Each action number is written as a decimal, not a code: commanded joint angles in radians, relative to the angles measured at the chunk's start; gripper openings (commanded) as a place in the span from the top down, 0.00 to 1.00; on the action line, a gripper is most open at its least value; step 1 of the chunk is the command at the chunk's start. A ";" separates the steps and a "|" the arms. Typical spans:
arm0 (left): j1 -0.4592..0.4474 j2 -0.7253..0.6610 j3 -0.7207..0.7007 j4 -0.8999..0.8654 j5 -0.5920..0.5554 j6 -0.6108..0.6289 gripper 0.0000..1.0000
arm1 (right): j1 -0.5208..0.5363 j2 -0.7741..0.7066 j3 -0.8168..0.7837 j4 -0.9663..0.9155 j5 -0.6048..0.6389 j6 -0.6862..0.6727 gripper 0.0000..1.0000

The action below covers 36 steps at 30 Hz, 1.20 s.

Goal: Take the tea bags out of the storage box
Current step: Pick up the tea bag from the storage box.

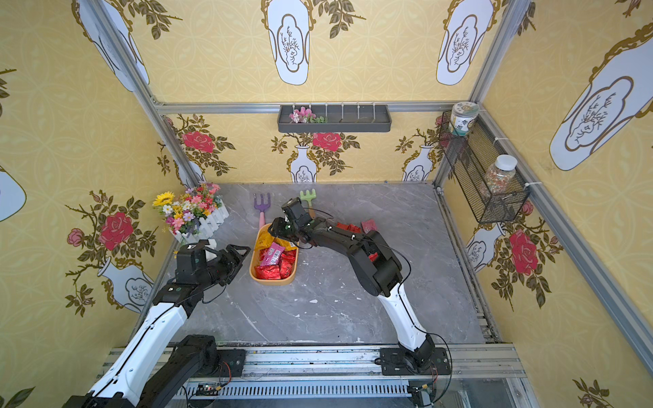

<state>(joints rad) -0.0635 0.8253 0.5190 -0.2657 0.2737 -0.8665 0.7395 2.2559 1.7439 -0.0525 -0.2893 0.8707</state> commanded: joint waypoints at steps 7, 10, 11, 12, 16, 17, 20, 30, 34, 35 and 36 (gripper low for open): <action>0.001 -0.014 -0.010 -0.006 0.021 -0.003 0.21 | -0.008 0.068 0.073 0.006 -0.009 0.014 0.46; 0.001 -0.021 -0.018 -0.009 0.020 -0.003 0.20 | -0.006 0.093 0.096 0.006 -0.019 0.022 0.46; 0.001 -0.023 -0.021 -0.009 0.020 -0.003 0.21 | -0.006 0.102 0.104 0.006 -0.023 0.026 0.46; 0.002 -0.024 -0.024 -0.010 0.019 -0.003 0.21 | -0.008 0.111 0.112 0.010 -0.031 0.031 0.46; 0.002 -0.036 -0.037 -0.005 0.018 -0.009 0.21 | -0.006 0.139 0.147 0.008 -0.053 0.041 0.46; 0.001 -0.040 -0.041 -0.004 0.018 -0.010 0.21 | -0.006 0.143 0.152 0.006 -0.055 0.043 0.46; 0.002 -0.045 -0.048 -0.002 0.018 -0.012 0.21 | -0.007 0.146 0.151 0.018 -0.064 0.046 0.48; 0.002 -0.040 -0.053 0.008 0.031 -0.014 0.20 | -0.006 0.145 0.101 0.087 -0.114 0.089 0.58; 0.001 -0.040 -0.054 0.012 0.036 -0.018 0.20 | -0.011 0.118 0.061 0.120 -0.123 0.101 0.60; 0.002 -0.041 -0.054 0.013 0.037 -0.020 0.21 | -0.013 0.112 0.051 0.131 -0.130 0.106 0.61; 0.001 -0.042 -0.054 0.013 0.040 -0.022 0.20 | -0.015 0.105 0.042 0.142 -0.135 0.113 0.61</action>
<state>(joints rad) -0.0639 0.7853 0.4728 -0.2764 0.2951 -0.8883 0.7273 2.3863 1.8030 0.0250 -0.4023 0.9653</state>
